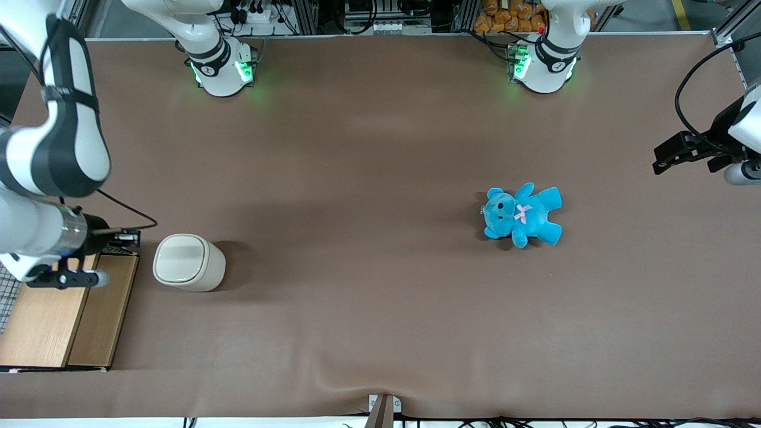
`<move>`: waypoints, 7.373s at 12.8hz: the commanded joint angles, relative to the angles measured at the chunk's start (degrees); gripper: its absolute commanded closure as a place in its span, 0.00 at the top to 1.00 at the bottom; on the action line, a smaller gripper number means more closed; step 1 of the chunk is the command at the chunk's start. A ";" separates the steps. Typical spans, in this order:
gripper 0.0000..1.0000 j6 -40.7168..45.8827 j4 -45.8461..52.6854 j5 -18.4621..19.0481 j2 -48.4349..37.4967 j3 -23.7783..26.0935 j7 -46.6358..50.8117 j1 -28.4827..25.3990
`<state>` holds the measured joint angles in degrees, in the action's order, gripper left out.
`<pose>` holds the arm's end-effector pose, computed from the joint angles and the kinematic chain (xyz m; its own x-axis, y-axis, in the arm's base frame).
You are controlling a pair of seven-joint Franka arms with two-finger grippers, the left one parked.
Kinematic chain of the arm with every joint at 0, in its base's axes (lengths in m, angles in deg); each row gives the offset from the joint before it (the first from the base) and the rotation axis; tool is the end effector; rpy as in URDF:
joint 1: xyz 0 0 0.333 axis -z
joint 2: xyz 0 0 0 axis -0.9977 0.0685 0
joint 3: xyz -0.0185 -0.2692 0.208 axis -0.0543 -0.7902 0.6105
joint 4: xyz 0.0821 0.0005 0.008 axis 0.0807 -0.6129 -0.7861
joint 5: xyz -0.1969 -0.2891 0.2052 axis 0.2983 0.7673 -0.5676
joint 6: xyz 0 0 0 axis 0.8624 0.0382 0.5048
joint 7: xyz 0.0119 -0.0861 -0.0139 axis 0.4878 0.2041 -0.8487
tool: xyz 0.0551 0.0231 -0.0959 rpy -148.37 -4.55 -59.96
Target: Open trash can with right arm
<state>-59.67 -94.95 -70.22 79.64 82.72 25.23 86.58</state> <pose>0.6999 -0.0074 0.4280 0.9852 -0.0022 -0.1713 -0.0044 -0.9999 -0.0125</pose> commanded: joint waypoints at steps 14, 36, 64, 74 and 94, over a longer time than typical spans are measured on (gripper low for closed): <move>0.00 -7.33 -2.75 -0.57 5.70 -0.02 -3.85 1.87; 0.00 -10.32 -5.57 -2.33 6.67 0.07 -2.71 1.08; 1.00 15.40 12.98 -1.80 -1.42 -0.11 -3.15 1.08; 1.00 16.05 5.18 -2.50 -17.22 -3.79 -3.41 -0.32; 1.00 12.45 -3.63 0.05 -27.44 -3.71 -3.68 -1.30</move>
<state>-46.84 -98.38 -70.78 52.49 79.37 21.98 86.05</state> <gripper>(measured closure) 0.000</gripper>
